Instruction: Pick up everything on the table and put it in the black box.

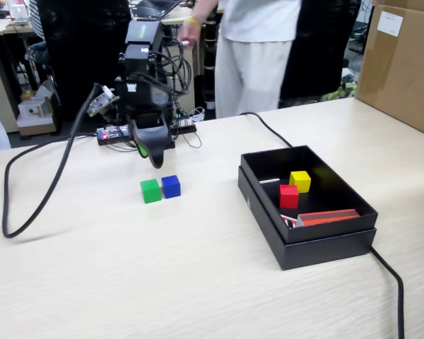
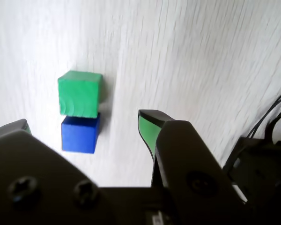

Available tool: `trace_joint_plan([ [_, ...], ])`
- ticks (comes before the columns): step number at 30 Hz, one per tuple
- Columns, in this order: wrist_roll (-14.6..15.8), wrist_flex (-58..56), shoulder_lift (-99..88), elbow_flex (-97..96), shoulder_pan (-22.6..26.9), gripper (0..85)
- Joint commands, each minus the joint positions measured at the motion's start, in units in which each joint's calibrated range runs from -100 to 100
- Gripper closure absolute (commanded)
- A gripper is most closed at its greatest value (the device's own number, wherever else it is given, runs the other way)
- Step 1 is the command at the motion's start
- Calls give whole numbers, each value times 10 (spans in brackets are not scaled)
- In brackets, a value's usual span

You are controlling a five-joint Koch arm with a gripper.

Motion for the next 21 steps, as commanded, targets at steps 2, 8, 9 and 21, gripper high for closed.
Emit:
trace_joint_plan([
  [2,-4,39,63,22,-11,394],
  [8,-4,57,144,37,-13,408],
  [9,-3,62,164,40,-12,428],
  [21,12,85,257,97,-2,601],
])
